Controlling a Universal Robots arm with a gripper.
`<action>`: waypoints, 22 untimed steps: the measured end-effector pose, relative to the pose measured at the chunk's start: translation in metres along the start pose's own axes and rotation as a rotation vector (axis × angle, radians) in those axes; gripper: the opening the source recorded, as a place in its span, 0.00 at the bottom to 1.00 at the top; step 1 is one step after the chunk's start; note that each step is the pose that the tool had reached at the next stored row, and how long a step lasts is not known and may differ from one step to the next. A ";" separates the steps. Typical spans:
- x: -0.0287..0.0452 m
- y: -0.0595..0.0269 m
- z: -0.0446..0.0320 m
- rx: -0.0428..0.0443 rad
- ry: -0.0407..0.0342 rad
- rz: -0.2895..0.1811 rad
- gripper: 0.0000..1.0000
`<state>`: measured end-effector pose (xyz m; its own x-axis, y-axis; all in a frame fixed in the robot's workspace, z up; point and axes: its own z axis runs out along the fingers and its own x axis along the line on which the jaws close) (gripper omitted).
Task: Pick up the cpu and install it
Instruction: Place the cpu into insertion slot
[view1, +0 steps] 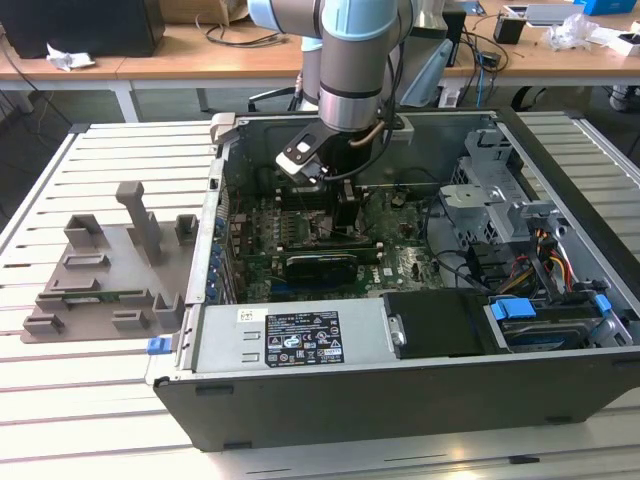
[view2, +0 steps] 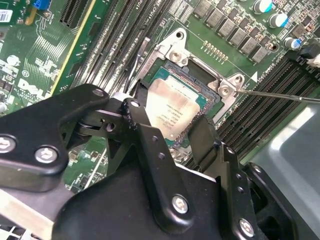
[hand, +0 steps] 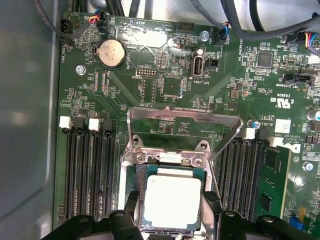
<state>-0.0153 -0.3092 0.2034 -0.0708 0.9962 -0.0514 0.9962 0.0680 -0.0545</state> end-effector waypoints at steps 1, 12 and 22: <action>-0.0002 0.0000 0.0003 -0.0001 0.0001 0.000 0.60; -0.0002 0.0001 0.0019 0.0000 -0.0001 0.000 0.60; -0.0002 0.0001 0.0021 0.0001 0.0000 0.000 0.53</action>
<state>-0.0153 -0.3095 0.2013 -0.0707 0.9962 -0.0513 0.9962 0.0679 -0.0546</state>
